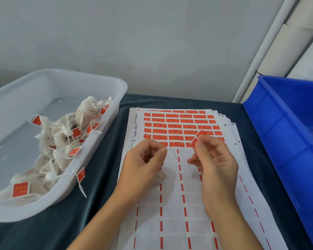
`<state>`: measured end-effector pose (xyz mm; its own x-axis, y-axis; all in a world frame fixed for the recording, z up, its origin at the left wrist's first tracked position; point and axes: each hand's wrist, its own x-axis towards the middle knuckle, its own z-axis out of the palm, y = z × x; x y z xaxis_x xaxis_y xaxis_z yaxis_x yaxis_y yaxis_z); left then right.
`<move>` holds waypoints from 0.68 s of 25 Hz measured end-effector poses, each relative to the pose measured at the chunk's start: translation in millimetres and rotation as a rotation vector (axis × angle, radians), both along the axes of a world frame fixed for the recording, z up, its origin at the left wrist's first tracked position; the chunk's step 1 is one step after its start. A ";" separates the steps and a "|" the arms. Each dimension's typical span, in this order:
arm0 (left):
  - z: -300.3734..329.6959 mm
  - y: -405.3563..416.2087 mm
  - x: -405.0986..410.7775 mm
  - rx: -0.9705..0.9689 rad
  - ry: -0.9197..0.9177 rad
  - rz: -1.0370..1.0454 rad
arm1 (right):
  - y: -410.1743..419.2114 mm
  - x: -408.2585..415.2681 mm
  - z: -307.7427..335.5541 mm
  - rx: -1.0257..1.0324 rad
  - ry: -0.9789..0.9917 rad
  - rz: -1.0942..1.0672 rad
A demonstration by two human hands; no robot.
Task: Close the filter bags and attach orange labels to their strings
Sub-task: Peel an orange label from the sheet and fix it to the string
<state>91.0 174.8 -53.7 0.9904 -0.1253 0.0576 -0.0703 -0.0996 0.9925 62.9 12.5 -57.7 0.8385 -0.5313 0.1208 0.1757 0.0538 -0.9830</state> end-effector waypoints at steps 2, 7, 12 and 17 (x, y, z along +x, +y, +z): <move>0.9 -1.4 -0.5 -0.004 -0.016 -0.012 | 5.2 -1.8 0.8 0.000 -0.007 0.104; 0.5 -3.6 -1.3 -0.012 -0.034 -0.038 | 10.0 -3.5 2.1 0.113 0.035 0.264; 1.0 -3.8 -1.3 -0.035 -0.050 -0.056 | 12.0 -6.9 5.5 0.053 0.077 0.294; 2.5 -3.8 -1.8 -0.031 -0.057 -0.063 | 15.7 -6.1 5.4 0.002 0.108 0.291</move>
